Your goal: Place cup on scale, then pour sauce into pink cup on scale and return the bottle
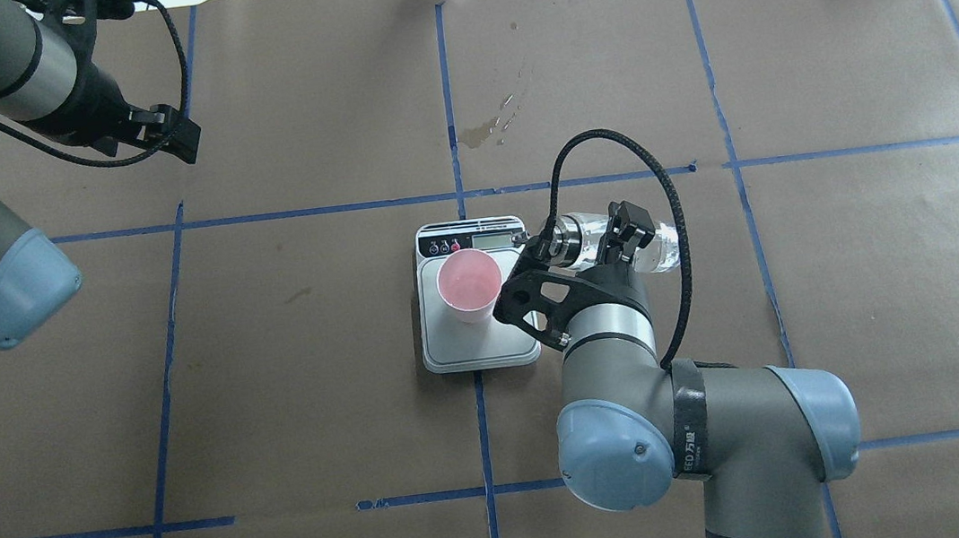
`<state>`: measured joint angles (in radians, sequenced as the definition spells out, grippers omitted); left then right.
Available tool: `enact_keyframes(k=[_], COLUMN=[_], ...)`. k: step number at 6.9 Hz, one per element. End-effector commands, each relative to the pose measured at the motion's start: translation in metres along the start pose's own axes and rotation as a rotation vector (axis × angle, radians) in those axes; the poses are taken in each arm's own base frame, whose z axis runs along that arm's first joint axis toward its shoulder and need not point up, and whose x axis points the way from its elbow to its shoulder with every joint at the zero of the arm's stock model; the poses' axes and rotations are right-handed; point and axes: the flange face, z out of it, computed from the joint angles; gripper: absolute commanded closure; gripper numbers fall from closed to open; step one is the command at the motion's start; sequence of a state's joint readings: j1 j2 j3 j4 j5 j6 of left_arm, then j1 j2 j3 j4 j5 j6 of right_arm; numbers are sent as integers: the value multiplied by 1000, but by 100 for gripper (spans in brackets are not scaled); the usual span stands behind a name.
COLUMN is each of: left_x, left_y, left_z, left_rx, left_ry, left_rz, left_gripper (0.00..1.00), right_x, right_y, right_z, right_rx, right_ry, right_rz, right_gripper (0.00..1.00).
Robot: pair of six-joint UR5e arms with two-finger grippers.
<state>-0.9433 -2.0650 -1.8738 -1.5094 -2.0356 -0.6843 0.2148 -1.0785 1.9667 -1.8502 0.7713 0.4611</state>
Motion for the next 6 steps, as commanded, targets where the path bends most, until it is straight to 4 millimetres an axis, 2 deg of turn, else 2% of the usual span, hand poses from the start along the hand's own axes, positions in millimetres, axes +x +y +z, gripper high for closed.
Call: enact_keyframes(k=[1,2,4,6], left_x=[-2,-2,0,-1], left_y=[1,1,2,2], left_z=[1,1,0,0], left_rx=[-1,-2,0,-2], left_ry=[-3,-1,0,0], left_rz=[-1,-1,0,-1], left_gripper=[8,8,8,8], right_x=[-11,-10,-37,-30], right_y=[0,-8,-34,-32], right_z=[11,8,24,30], right_rx=[-29,-24,-52,-81], right_ry=[32,31,42,80], right_rz=[-162,-210,-292,-460], right_gripper=[100,100,100,100])
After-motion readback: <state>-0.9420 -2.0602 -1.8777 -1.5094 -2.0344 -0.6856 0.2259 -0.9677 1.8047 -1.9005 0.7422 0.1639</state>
